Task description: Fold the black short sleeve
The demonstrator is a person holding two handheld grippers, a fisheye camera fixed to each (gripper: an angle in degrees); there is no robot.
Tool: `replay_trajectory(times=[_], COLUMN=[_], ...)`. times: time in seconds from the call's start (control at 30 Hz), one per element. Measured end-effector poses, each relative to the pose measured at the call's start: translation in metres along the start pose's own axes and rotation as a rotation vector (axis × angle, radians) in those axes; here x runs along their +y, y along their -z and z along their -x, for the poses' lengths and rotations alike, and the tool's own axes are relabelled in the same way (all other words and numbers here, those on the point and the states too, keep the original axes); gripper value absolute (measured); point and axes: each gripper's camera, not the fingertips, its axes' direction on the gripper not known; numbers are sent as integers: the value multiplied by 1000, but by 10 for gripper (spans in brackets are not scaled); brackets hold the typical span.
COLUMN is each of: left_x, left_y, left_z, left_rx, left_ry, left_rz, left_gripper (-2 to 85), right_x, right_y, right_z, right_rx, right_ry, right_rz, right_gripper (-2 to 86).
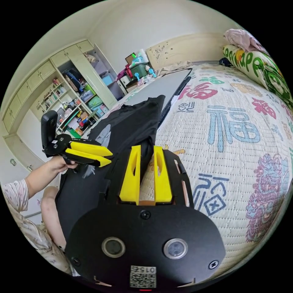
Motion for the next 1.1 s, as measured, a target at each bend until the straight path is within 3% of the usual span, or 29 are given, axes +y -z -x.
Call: replay_trajectory(times=[0.17, 0.27, 0.33, 0.47, 0.57, 0.67, 0.8, 0.93, 1.1], left_x=[15, 39, 79, 170, 273, 379, 465, 468, 456], left_y=[9, 36, 75, 143, 200, 235, 230, 203, 184], left_z=[9, 14, 24, 46, 72, 90, 100, 105, 132], left_rx=[-27, 11, 29, -9, -110, -147, -81, -50, -114], left_ry=[-17, -54, -43, 16, 180, 404, 614, 561, 507], left_rz=[25, 36, 21, 25, 8, -102, -243, -249, -203], left_gripper=[63, 57, 56, 60, 74, 78, 86, 95, 112], right_x=[2, 11, 22, 41, 58, 67, 85, 142, 231], right_y=[-16, -8, -6, 1, 10, 13, 19, 49, 91], right_z=[-12, -59, -95, -124, -139, -132, -101, -23, 40], right_rx=[88, -56, -191, -253, -298, -255, -7, 266, 206], right_ry=[-57, -189, -276, -328, -329, -282, -275, -179, -157], right_rz=[59, 26, 1, -74, -165, -196, -258, -418, -353], right_gripper=[5, -1, -3, -2, 1, 6, 15, 46, 73])
